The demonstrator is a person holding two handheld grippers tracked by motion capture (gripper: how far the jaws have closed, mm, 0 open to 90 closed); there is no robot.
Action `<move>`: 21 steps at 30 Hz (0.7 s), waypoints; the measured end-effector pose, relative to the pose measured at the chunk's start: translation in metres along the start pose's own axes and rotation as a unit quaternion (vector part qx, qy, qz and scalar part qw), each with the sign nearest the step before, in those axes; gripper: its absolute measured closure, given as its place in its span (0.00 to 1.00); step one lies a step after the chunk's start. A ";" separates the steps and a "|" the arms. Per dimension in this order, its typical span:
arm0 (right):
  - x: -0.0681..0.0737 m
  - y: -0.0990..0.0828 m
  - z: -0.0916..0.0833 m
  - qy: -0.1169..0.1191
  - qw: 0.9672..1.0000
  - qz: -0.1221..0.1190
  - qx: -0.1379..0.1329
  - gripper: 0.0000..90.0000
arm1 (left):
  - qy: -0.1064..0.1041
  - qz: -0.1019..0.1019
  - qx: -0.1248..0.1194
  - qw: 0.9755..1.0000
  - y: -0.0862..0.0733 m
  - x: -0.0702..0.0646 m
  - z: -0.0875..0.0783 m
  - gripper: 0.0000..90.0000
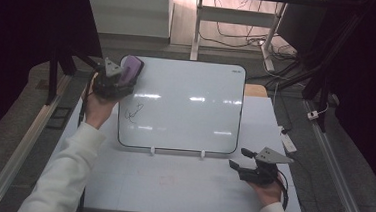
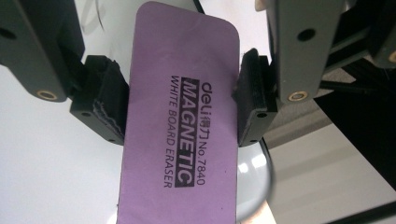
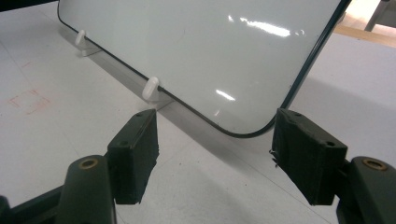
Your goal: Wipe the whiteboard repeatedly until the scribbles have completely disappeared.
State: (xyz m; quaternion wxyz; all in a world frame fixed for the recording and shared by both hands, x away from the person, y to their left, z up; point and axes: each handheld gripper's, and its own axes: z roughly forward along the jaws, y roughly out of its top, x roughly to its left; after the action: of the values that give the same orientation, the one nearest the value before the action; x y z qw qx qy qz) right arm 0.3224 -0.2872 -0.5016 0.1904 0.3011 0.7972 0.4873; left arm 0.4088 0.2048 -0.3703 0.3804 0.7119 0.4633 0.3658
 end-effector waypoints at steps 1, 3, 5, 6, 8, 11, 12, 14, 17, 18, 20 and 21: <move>0.000 0.000 0.000 0.000 1.000 0.001 0.000 0.35 | 0.000 0.002 -0.003 1.000 0.005 0.002 0.001 0.45; -0.001 0.000 0.000 0.000 1.000 0.000 0.000 0.35 | -0.002 0.004 -0.006 1.000 0.013 0.004 0.004 0.45; -0.001 0.000 0.000 0.002 1.000 0.000 0.001 0.35 | -0.004 0.004 -0.010 1.000 0.018 0.003 0.006 0.45; -0.001 0.000 0.000 0.000 1.000 0.000 0.001 0.34 | -0.005 0.004 -0.011 1.000 0.019 0.002 0.007 0.45; -0.001 0.000 0.000 0.002 1.000 0.000 0.000 0.35 | -0.011 0.006 -0.011 1.000 0.019 -0.002 0.008 0.45; -0.001 -0.001 0.000 0.002 1.000 0.001 0.000 0.35 | -0.027 0.020 -0.007 0.999 0.017 -0.014 0.008 0.45; -0.001 -0.001 0.001 0.001 1.000 0.001 0.001 0.35 | -0.032 0.025 -0.005 0.999 0.015 -0.019 0.009 0.45; 0.000 0.000 0.001 0.001 1.000 -0.001 0.001 0.35 | -0.040 0.031 -0.003 0.999 0.011 -0.027 0.009 0.45; 0.000 0.000 0.001 0.001 1.000 -0.001 0.000 0.35 | -0.046 0.036 -0.005 0.998 0.004 -0.032 0.007 0.45; 0.000 0.000 0.000 0.001 1.000 0.001 0.000 0.35 | -0.045 0.037 -0.004 0.998 0.002 -0.031 0.006 0.45; 0.000 0.000 0.001 0.001 1.000 0.001 0.000 0.35 | -0.027 0.041 -0.004 0.999 0.001 -0.025 0.004 0.45; 0.000 0.000 0.001 0.001 1.000 0.001 0.001 0.35 | -0.023 0.031 -0.007 0.999 0.001 -0.019 0.003 0.45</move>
State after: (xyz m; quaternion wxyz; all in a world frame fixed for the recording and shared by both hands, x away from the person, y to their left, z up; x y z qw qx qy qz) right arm 0.3228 -0.2872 -0.5022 0.1892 0.3012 0.7975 0.4873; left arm 0.4062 0.1864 -0.3742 0.3845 0.7315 0.4299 0.3636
